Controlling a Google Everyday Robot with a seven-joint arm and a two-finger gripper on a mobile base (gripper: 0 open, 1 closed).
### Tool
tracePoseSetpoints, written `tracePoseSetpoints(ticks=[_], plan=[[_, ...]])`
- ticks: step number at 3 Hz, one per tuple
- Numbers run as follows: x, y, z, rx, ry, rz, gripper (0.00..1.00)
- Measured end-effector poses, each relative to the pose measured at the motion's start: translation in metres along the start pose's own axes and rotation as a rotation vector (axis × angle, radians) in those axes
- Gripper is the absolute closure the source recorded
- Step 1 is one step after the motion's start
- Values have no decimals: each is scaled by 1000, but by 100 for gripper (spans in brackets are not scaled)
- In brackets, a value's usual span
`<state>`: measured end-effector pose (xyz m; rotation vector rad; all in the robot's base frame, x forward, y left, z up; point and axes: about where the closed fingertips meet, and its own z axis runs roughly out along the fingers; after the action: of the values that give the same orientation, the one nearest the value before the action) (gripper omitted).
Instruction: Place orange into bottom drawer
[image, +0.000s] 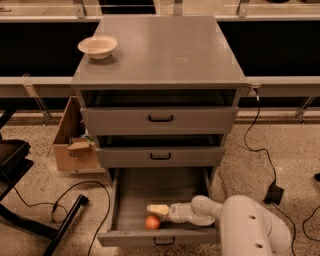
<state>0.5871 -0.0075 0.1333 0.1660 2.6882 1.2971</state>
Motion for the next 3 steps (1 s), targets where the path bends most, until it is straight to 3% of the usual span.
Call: tracePoseSetpoints(ticks=[1,2,3], plan=[[0,2,-2,0,0,0,0],[-19,16,-30,37,-54,-42,0],[-52,52,-94,126,-168,-124,0]])
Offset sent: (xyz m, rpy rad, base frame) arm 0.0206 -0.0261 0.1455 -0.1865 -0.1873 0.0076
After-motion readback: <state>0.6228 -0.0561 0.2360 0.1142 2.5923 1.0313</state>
